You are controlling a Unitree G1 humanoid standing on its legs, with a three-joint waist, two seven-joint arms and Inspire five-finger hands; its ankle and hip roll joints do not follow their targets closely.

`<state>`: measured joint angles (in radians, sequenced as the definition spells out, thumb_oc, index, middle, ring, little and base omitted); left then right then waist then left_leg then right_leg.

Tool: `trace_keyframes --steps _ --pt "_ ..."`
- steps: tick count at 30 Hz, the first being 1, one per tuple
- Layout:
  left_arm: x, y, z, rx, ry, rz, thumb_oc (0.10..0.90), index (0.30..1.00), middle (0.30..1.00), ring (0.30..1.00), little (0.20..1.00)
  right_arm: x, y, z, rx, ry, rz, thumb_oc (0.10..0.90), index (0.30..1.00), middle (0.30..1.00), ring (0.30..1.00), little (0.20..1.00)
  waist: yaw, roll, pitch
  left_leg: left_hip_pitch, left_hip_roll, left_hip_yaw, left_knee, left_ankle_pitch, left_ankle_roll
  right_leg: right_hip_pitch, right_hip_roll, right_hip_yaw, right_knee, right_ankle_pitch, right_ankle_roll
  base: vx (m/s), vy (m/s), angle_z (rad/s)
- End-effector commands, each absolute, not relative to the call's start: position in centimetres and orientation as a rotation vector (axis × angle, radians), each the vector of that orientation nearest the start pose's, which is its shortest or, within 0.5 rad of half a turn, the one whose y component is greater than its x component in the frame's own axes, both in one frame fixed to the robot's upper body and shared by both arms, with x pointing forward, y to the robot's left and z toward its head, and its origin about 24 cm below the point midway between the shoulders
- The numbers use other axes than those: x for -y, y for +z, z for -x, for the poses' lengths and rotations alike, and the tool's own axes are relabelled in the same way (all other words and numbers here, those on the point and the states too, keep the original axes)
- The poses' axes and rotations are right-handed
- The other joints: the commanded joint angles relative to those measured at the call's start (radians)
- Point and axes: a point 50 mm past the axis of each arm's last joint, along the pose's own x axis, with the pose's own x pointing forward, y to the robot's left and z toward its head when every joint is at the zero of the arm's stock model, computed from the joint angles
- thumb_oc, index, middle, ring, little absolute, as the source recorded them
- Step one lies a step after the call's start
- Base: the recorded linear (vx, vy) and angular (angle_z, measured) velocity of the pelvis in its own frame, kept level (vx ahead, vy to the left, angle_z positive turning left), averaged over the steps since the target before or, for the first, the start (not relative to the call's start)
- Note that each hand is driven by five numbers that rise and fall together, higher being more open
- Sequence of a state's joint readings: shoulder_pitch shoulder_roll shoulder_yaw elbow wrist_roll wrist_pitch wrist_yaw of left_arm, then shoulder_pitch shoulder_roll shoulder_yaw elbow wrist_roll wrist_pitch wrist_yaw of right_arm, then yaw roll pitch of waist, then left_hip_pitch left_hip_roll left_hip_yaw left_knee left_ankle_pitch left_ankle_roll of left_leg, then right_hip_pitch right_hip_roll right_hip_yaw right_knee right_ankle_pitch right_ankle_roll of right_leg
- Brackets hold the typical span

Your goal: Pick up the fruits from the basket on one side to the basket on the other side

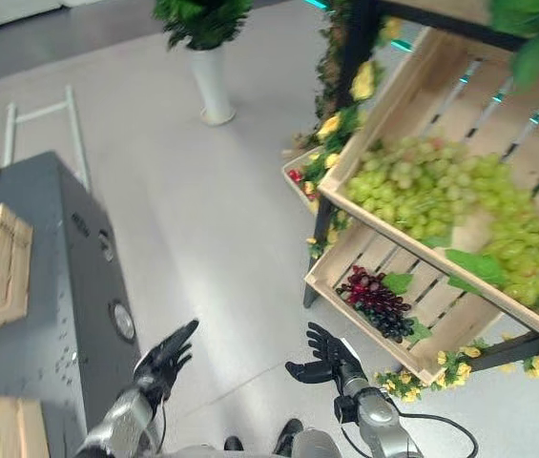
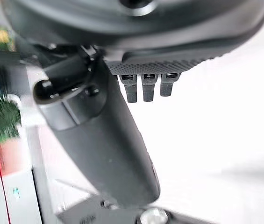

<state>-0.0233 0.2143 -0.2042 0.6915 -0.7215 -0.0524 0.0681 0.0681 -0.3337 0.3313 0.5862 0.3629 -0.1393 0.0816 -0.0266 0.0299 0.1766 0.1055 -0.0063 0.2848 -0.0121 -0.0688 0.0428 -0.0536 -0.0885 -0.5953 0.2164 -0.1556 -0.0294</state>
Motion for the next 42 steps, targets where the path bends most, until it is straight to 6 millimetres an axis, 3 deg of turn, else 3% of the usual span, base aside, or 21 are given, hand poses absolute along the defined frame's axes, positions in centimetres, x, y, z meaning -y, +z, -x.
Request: trace_keyframes --steps 1,4,6,10,12,15,17,19,21,22,24,26,28,30,31,33,34,35,37,39,42 --pt "-19.9 -7.7 -21.3 -0.506 0.163 0.275 0.800 0.900 0.900 0.900 0.900 16.1 -5.7 -21.9 -0.358 0.212 -0.079 0.800 0.900 0.900 0.900 0.900 0.032 -0.017 -0.001 0.057 -0.040 -0.035 -0.001 -0.071 -0.042 0.055 0.053 0.093 -0.177 0.138 0.081 -0.29 0.021 -0.07" --pt "-20.2 -8.4 -20.5 -0.554 0.149 0.254 0.800 0.900 0.900 0.900 0.900 16.1 -6.1 -21.6 -0.380 0.200 -0.099 0.800 0.900 0.900 0.900 0.900 0.032 -0.016 -0.004 0.055 -0.058 -0.034 -0.040 -0.045 -0.038 0.063 0.062 0.107 -0.203 0.162 0.099 -0.26 0.039 -0.13" --pt "-20.2 -8.8 -20.0 -0.592 0.147 0.272 0.800 0.900 0.900 0.900 0.900 16.0 -6.4 -21.4 -0.403 0.189 -0.119 0.800 0.900 0.900 0.900 0.900 0.024 -0.010 -0.001 0.062 -0.065 -0.047 -0.057 -0.036 -0.026 0.025 0.044 0.127 -0.128 0.201 0.131 -0.19 0.060 -0.10" --pt "-20.2 -9.9 -19.1 -0.682 0.129 0.302 0.800 0.900 0.900 0.900 0.900 15.5 -7.1 -20.7 -0.454 0.168 -0.184 0.800 0.900 0.900 0.900 0.900 -0.023 0.010 0.015 0.060 -0.054 -0.100 -0.065 -0.023 0.007 -0.080 0.021 0.301 0.135 0.176 0.149 -0.26 -0.017 0.00" --pt "-19.8 -10.5 -18.8 -0.728 0.116 0.325 0.800 0.900 0.900 0.900 0.900 15.2 -8.2 -20.3 -0.516 0.168 -0.230 0.800 0.900 0.900 0.900 0.900 -0.016 0.033 0.009 0.040 -0.024 -0.116 -0.049 -0.006 0.014 -0.026 -0.070 0.363 0.217 0.146 0.115 -0.26 -0.133 0.50" --pt "-19.4 -11.2 -18.4 -0.764 0.108 0.334 0.800 0.900 0.900 0.900 0.900 15.3 -8.7 -20.2 -0.528 0.159 -0.225 0.800 0.900 0.900 0.900 0.900 -0.016 0.037 -0.006 0.010 -0.013 -0.158 -0.025 -0.003 0.028 0.009 -0.084 0.432 0.155 0.160 0.099 -0.18 -0.200 0.42" --pt "-18.7 -11.9 -18.0 -0.804 0.093 0.314 0.800 0.900 0.900 0.900 0.900 14.8 -9.2 -19.8 -0.540 0.110 -0.289 0.800 0.900 0.900 0.900 0.900 -0.027 0.009 -0.034 -0.027 -0.006 -0.232 0.012 -0.005 0.029 0.089 -0.040 0.559 -0.019 0.126 0.108 -0.26 -0.491 0.28" --pt "-18.4 -11.8 -18.2 -0.800 0.105 0.323 0.800 0.900 0.900 0.900 0.900 14.6 -9.2 -19.8 -0.541 0.113 -0.293 0.800 0.900 0.900 0.900 0.900 -0.024 -0.005 -0.037 -0.033 0.009 -0.236 0.017 0.001 0.013 0.111 -0.021 0.556 -0.097 0.105 0.106 -0.26 -0.455 0.57" --pt "-17.7 -11.8 -18.2 -0.772 0.148 0.378 0.800 0.900 0.900 0.900 0.900 14.6 -9.0 -20.4 -0.548 0.145 -0.281 0.800 0.900 0.900 0.900 0.900 0.001 -0.028 -0.037 -0.042 0.061 -0.226 -0.017 0.039 -0.042 0.136 0.002 0.523 -0.213 0.113 0.091 -0.27 -0.498 0.51" --pt "-17.7 -11.8 -18.2 -0.772 0.148 0.378 0.800 0.900 0.900 0.900 0.900 14.6 -9.0 -20.4 -0.548 0.145 -0.281 0.800 0.900 0.900 0.900 0.900 0.001 -0.028 -0.037 -0.042 0.061 -0.226 -0.018 0.040 -0.042 0.136 0.002 0.523 -0.214 0.113 0.091 -0.23 -0.408 0.15" --pt "-17.0 -11.7 -18.2 -0.756 0.164 0.456 0.800 0.900 0.900 0.900 0.900 14.8 -9.0 -20.4 -0.585 0.146 -0.268 0.800 0.900 0.900 0.900 0.900 0.008 -0.046 -0.032 -0.076 0.101 -0.214 -0.075 0.116 -0.084 0.165 0.040 0.500 -0.259 0.112 0.061 -0.27 -0.406 0.17" --pt "-16.5 -11.4 -18.6 -0.733 0.117 0.449 0.800 0.900 0.900 0.900 0.900 15.4 -9.2 -20.0 -0.594 0.142 -0.235 0.800 0.900 0.900 0.900 0.900 0.008 -0.057 -0.025 -0.107 0.101 -0.199 -0.056 0.123 -0.088 0.176 0.048 0.477 -0.266 0.107 0.046 -0.24 -0.274 0.31" --pt "-16.0 -11.1 -19.0 -0.728 0.078 0.441 0.800 0.900 0.900 0.900 0.900 16.3 -9.6 -19.8 -0.626 0.096 -0.221 0.800 0.900 0.900 0.900 0.900 0.002 -0.071 -0.019 -0.130 0.088 -0.152 0.072 0.063 -0.075 0.164 0.034 0.454 -0.261 0.111 0.038 -0.24 -0.166 0.58" --pt "-15.6 -10.8 -19.5 -0.707 0.057 0.430 0.800 0.900 0.900 0.900 0.900 17.5 -10.1 -19.4 -0.664 0.025 -0.289 0.800 0.900 0.900 0.900 0.900 -0.007 -0.093 -0.002 -0.157 0.075 -0.108 0.413 -0.066 -0.046 0.159 0.017 0.453 -0.255 0.124 0.033 -0.24 -0.096 0.53" --pt "-15.6 -10.7 -19.5 -0.703 0.059 0.431 0.800 0.900 0.900 0.900 0.900 17.7 -10.2 -19.4 -0.665 0.022 -0.284 0.800 0.900 0.900 0.900 0.900 -0.008 -0.093 0.000 -0.155 0.069 -0.110 0.449 -0.087 -0.038 0.155 0.017 0.456 -0.252 0.126 0.034 -0.25 -0.016 0.23" --pt "-15.9 -10.7 -19.7 -0.697 0.072 0.423 0.800 0.900 0.900 0.900 0.900 18.2 -10.5 -19.2 -0.660 0.022 -0.272 0.800 0.900 0.900 0.900 0.900 -0.015 -0.081 -0.009 -0.105 0.034 -0.115 0.338 -0.085 -0.026 0.129 0.025 0.466 -0.232 0.134 0.044 -0.11 0.085 0.07" --pt "-16.2 -10.8 -19.8 -0.711 0.058 0.378 0.800 0.900 0.900 0.900 0.900 18.1 -10.7 -19.1 -0.662 0.002 -0.298 0.800 0.900 0.900 0.900 0.900 -0.038 -0.056 -0.023 -0.006 0.043 -0.076 0.135 -0.082 -0.031 0.130 0.041 0.449 -0.220 0.122 0.064 -0.02 0.131 0.06" --pt "-16.2 -10.7 -20.0 -0.715 0.040 0.348 0.800 0.900 0.900 0.900 0.900 18.0 -10.7 -19.0 -0.663 -0.014 -0.306 0.800 0.900 0.900 0.900 0.900 -0.047 -0.048 -0.027 0.019 0.041 -0.066 0.074 -0.069 -0.029 0.129 0.044 0.442 -0.215 0.119 0.071 -0.04 0.122 0.14" --pt "-16.2 -10.6 -20.7 -0.714 0.007 0.273 0.800 0.900 0.900 0.900 0.900 17.5 -11.0 -18.9 -0.661 -0.034 -0.320 0.800 0.900 0.900 0.900 0.900 -0.053 -0.037 -0.041 0.035 0.035 -0.094 -0.075 -0.010 -0.028 0.107 0.057 0.438 -0.215 0.129 0.073 -0.12 0.052 0.55" --pt "-15.8 -10.9 -20.9 -0.757 0.008 0.249 0.800 0.900 0.900 0.900 0.900 17.4 -11.2 -18.9 -0.675 -0.070 -0.305 0.800 0.900 0.900 0.900 0.900 -0.054 -0.033 -0.051 0.024 0.022 -0.127 -0.075 -0.001 -0.030 0.104 0.060 0.441 -0.232 0.138 0.076 -0.11 0.063 0.53" --pt "-16.1 -12.8 -18.9 -0.848 0.001 0.183 0.800 0.900 0.900 0.900 0.900 17.3 -12.3 -18.0 -0.735 -0.103 -0.292 0.800 0.900 0.900 0.900 0.900 -0.054 -0.030 -0.054 0.031 0.010 -0.118 -0.051 -0.015 -0.014 0.101 0.051 0.464 -0.228 0.142 0.081 -0.04 0.106 0.24"
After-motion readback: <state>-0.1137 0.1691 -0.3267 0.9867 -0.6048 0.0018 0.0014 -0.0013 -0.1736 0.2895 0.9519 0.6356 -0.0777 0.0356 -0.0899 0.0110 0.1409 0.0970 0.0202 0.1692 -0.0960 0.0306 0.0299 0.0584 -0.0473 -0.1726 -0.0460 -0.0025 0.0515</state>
